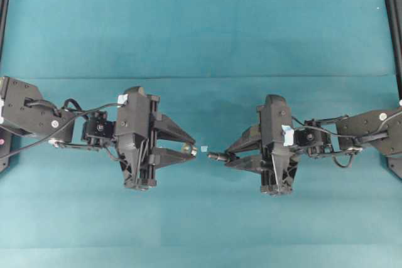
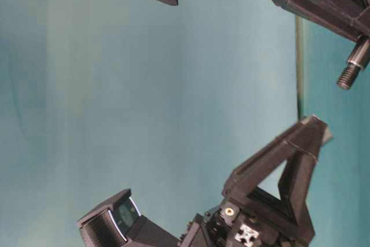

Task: Insert the washer onto the shaft with both hands.
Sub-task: 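Lift both and bring the washer toward the shaft's upper threaded end, then push the washer with the left gripper down over the shaft threads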

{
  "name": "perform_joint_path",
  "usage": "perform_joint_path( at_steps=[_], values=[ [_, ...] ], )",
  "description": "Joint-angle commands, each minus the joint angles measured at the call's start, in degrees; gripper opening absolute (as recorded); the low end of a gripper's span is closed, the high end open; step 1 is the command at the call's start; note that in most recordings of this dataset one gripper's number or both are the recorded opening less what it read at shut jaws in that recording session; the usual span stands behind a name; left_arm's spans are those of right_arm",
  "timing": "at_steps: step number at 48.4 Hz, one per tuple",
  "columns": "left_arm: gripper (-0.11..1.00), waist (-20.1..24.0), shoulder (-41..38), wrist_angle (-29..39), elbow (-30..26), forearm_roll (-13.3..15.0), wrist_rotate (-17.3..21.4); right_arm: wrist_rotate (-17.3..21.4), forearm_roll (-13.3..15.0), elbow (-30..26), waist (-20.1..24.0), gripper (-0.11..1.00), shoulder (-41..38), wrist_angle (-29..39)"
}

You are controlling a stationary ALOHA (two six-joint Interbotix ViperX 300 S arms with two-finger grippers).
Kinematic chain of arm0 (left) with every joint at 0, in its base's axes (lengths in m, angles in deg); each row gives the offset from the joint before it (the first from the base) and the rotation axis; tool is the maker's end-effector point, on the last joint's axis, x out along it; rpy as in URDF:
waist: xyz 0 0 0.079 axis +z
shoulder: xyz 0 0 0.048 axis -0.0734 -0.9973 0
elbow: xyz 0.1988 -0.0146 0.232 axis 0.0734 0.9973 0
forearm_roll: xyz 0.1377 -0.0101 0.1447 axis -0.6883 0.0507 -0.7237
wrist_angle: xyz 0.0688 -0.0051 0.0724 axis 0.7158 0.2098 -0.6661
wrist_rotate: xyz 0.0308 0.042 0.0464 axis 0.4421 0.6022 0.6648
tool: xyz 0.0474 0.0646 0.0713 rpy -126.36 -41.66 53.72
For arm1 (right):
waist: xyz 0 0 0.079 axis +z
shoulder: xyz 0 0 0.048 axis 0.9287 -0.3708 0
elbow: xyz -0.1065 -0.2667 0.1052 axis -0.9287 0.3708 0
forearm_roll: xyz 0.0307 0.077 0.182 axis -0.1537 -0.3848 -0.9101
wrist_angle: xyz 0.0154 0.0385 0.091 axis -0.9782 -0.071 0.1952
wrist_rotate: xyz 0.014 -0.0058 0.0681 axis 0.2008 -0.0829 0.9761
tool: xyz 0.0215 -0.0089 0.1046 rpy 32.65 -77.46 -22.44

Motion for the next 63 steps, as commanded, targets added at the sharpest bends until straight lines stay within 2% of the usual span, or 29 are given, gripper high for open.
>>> perform_joint_path(
  at_steps=[1,26,63],
  values=[
    [0.37,0.00,0.18,-1.76,-1.05,0.00,-0.18,0.62,-0.09,-0.35,0.18,0.00,0.09,-0.62],
    [0.37,-0.44,-1.05,-1.85,-2.29,0.00,-0.26,0.70,-0.79,-0.53,0.18,0.00,-0.88,-4.92],
    [0.37,-0.53,-3.87,-2.37,-3.78,0.00,-0.26,0.70,-0.79,-1.23,0.18,0.00,-1.14,-6.24]
  ],
)
